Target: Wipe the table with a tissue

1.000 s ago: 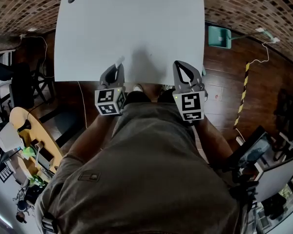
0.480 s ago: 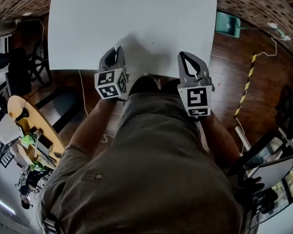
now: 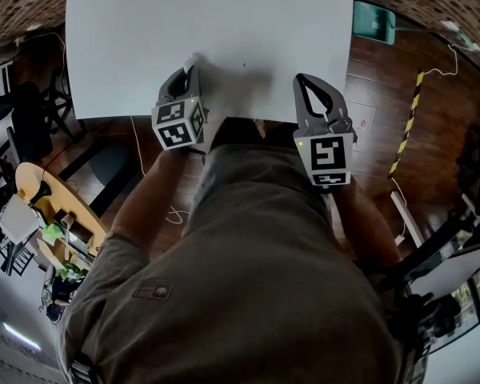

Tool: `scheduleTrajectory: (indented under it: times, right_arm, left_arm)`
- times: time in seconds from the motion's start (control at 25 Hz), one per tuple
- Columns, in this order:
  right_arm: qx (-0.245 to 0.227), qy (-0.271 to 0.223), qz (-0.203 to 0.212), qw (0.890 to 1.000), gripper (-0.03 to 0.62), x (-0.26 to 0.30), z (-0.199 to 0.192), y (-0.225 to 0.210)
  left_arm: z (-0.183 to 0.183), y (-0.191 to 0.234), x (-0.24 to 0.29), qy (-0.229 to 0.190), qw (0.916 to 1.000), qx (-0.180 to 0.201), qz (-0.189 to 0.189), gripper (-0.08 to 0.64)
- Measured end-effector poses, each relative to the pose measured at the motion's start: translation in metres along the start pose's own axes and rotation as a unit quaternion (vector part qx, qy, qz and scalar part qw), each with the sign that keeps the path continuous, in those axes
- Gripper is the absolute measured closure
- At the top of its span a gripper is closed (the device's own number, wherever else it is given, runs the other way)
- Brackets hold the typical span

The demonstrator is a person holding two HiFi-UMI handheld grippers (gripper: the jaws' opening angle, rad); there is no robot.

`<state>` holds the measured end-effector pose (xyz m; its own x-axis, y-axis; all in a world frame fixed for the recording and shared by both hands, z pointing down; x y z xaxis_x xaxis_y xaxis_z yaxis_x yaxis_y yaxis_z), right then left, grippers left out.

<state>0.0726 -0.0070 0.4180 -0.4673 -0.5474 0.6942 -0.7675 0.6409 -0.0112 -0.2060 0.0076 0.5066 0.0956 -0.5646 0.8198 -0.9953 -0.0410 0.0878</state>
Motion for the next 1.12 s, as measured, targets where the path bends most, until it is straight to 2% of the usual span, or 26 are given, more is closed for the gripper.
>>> scheduleTrajectory:
  times: [0.44,0.76,0.96,1.12]
  right_arm:
    - [0.011,-0.002,0.001,1.0,0.578,-0.003,-0.004,-0.004]
    - [0.02,-0.011,-0.01,1.0,0.578,-0.01,-0.007,-0.012]
    - [0.027,-0.014,-0.017,0.999,0.578,-0.015,-0.011,-0.018]
    - [0.033,-0.016,-0.022,0.999,0.578,-0.017,-0.014,-0.023]
  left_arm:
    - [0.006,-0.02,0.009,0.034,0.9989,0.022,-0.024,0.535]
    - [0.012,-0.043,0.016,0.06,0.995,0.063,-0.049,0.535]
    - [0.019,-0.056,0.017,0.07,0.9922,0.09,-0.051,0.535]
    - [0.02,-0.062,0.021,0.074,0.9909,0.098,-0.056,0.535]
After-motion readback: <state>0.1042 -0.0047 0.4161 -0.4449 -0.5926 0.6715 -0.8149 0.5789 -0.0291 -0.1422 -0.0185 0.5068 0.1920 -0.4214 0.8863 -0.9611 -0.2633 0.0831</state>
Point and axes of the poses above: the fingertips, and each gripper's own axes: x forward along the fingers, y to its left, z out of its top, the point moved 8 cm from there along -x, backward along the fingers, and after that the axes turned 8 degrees about y, right-handed, at the moved point
